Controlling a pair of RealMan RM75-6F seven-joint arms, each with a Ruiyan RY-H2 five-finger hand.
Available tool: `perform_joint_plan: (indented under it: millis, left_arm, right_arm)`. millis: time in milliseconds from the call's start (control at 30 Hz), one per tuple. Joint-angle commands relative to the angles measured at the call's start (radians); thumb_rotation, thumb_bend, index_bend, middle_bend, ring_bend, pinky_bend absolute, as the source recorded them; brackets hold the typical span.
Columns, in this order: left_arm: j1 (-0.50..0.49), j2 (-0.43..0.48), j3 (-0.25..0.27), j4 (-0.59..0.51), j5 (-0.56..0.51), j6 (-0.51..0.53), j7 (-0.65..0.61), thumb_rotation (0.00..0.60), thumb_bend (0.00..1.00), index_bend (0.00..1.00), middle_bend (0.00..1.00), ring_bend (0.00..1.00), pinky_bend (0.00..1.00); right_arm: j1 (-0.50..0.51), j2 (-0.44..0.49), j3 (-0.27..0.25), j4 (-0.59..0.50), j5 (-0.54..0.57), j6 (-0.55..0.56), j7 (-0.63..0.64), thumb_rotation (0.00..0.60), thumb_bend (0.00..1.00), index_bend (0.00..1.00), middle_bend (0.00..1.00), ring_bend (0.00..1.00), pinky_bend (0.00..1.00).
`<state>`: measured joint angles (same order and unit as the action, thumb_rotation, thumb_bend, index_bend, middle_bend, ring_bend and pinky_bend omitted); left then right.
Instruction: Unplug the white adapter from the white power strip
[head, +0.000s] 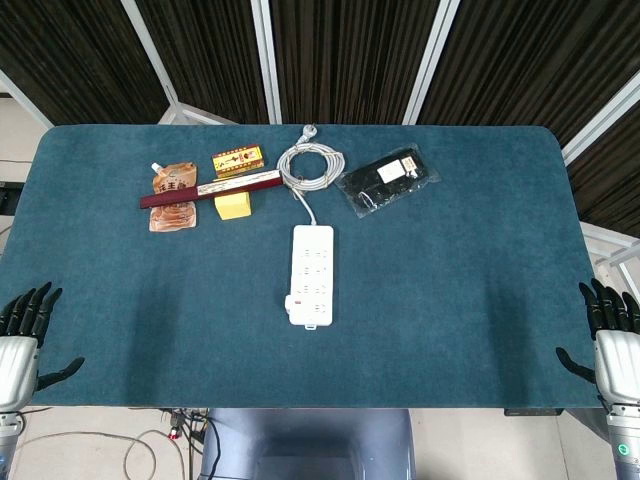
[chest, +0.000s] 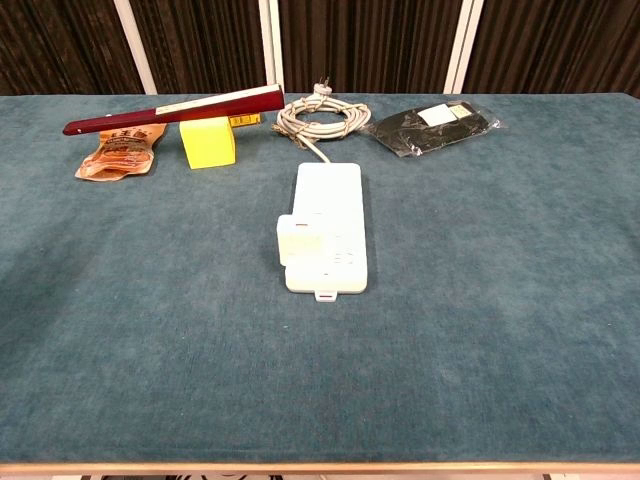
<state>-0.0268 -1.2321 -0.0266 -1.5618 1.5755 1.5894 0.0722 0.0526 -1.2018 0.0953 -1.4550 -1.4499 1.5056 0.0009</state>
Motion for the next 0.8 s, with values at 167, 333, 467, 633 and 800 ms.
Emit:
perform_joint_plan:
  millis: [167,333,467,633,800]
  left_arm:
    - [-0.005,-0.001,0.004,0.007,-0.005,-0.017,0.004,0.600,0.00,0.00,0.00,0.00,0.08]
    - [-0.005,-0.003,0.008,-0.002,0.006,-0.012,0.013,0.600,0.00,0.00,0.00,0.00,0.08]
    - [-0.007,-0.007,0.009,-0.007,0.011,-0.012,0.021,0.600,0.00,0.00,0.00,0.00,0.08]
    - [-0.009,-0.011,0.009,-0.001,0.002,-0.022,0.025,0.600,0.00,0.00,0.00,0.00,0.08]
    - [-0.010,-0.014,0.011,0.008,-0.007,-0.032,0.025,0.600,0.00,0.00,0.00,0.00,0.08]
  right_arm:
    - [0.000,-0.001,0.001,-0.002,0.002,0.000,-0.003,0.600,0.27,0.00,0.00,0.00,0.00]
    - [0.002,0.000,-0.005,-0.005,-0.009,-0.003,0.008,0.600,0.27,0.00,0.00,0.00,0.00]
    - [0.002,0.000,-0.007,-0.006,-0.020,0.002,0.013,0.600,0.27,0.00,0.00,0.00,0.00]
    - [0.004,0.000,-0.012,-0.004,-0.035,0.004,0.025,0.600,0.27,0.00,0.00,0.00,0.00]
    - [0.012,-0.009,-0.018,0.006,-0.058,0.005,0.028,0.600,0.27,0.00,0.00,0.00,0.00]
